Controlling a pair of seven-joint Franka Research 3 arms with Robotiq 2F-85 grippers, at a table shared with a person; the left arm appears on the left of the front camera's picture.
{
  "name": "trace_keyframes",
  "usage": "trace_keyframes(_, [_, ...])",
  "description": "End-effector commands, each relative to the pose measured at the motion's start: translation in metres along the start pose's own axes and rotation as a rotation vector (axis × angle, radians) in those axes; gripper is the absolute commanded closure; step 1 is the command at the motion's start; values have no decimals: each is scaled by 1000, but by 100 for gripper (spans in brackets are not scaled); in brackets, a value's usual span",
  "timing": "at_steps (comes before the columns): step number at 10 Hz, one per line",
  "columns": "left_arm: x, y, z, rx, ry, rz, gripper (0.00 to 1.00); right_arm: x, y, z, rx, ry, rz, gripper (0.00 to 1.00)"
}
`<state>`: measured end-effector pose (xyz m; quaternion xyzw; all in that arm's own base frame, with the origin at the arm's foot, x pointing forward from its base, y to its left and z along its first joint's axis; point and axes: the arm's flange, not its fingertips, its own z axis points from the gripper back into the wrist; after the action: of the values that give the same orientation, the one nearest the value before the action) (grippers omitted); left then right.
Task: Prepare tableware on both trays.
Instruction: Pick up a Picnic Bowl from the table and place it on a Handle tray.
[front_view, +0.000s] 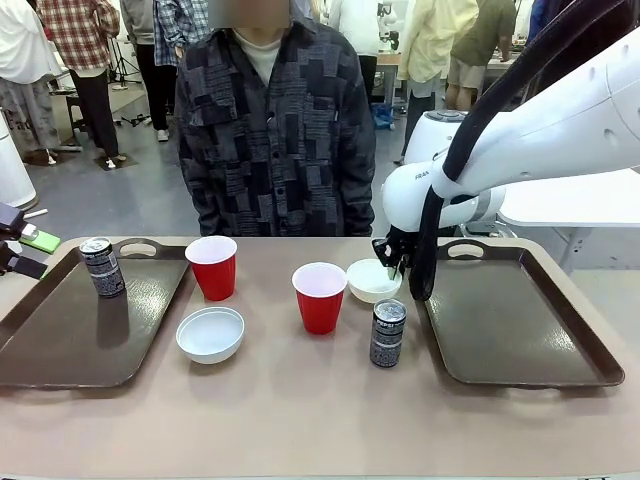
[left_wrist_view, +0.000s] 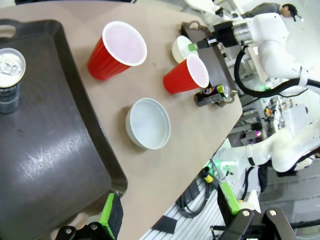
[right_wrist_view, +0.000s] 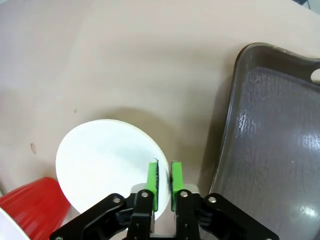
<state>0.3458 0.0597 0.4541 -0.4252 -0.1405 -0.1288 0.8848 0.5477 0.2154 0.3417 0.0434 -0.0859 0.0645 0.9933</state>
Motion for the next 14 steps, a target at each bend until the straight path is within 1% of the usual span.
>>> trace_keyframes(1, [0,0,1,-1,-4,1,0,5,-2,-3,21,-6,7,100])
trace_keyframes(2, [0,0,1,-1,-4,1,0,4,-1,0,3,-20,-1,100])
trace_keyframes(3, [0,0,1,-1,-4,1,0,1,-2,12,-18,-29,-9,100])
trace_keyframes(5, [0,0,1,-1,-4,1,0,-9,-4,46,-34,-73,-4,99])
trace_keyframes(6, [0,0,1,-1,-4,1,0,-16,-6,64,-47,-67,-2,99])
trace_keyframes(8, [0,0,1,-1,-4,1,0,-37,-8,100,-84,-69,2,99])
trace_keyframes(9, [0,0,1,-1,-4,1,0,-49,-9,114,-133,-44,-5,99])
trace_keyframes(10, [0,0,1,-1,-4,1,0,-64,-8,128,-153,-38,-7,99])
trace_keyframes(11, [0,0,1,-1,-4,1,0,-82,-7,142,-131,-24,17,99])
trace_keyframes(12, [0,0,1,-1,-4,1,0,-95,-5,152,-108,-33,21,99])
trace_keyframes(13, [0,0,1,-1,-4,1,0,-101,-2,158,-104,-55,-10,99])
trace_keyframes(14, [0,0,1,-1,-4,1,0,-78,-7,146,-130,-26,18,99])
